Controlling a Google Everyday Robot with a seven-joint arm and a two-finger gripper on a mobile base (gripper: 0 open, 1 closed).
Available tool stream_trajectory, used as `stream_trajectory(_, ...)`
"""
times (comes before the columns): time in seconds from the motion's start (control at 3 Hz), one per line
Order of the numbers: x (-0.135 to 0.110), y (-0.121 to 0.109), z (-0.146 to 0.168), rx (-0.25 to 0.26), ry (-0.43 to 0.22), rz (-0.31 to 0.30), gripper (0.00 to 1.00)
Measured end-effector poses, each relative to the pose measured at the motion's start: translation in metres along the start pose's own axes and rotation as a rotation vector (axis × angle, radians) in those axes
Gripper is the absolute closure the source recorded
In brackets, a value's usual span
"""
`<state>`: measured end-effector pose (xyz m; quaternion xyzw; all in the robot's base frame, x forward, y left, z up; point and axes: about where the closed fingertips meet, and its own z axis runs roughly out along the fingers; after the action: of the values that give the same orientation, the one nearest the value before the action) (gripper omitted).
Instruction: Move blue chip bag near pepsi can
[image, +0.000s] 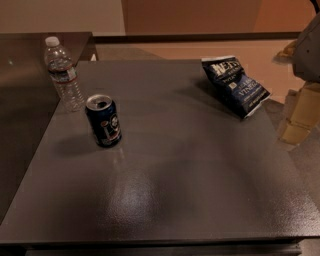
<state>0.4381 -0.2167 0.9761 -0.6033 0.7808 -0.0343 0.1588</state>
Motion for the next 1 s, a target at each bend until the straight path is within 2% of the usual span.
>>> stream_trajectory(0.33, 0.0, -0.001, -0.001, 0.005, -0.001, 0.002, 0.0)
stream_trajectory(0.67, -0.001, -0.016, 0.007, 0.029, -0.023, 0.068, 0.0)
stream_trajectory(1.0, -0.002, -0.041, 0.02, 0.049, -0.048, 0.163, 0.0)
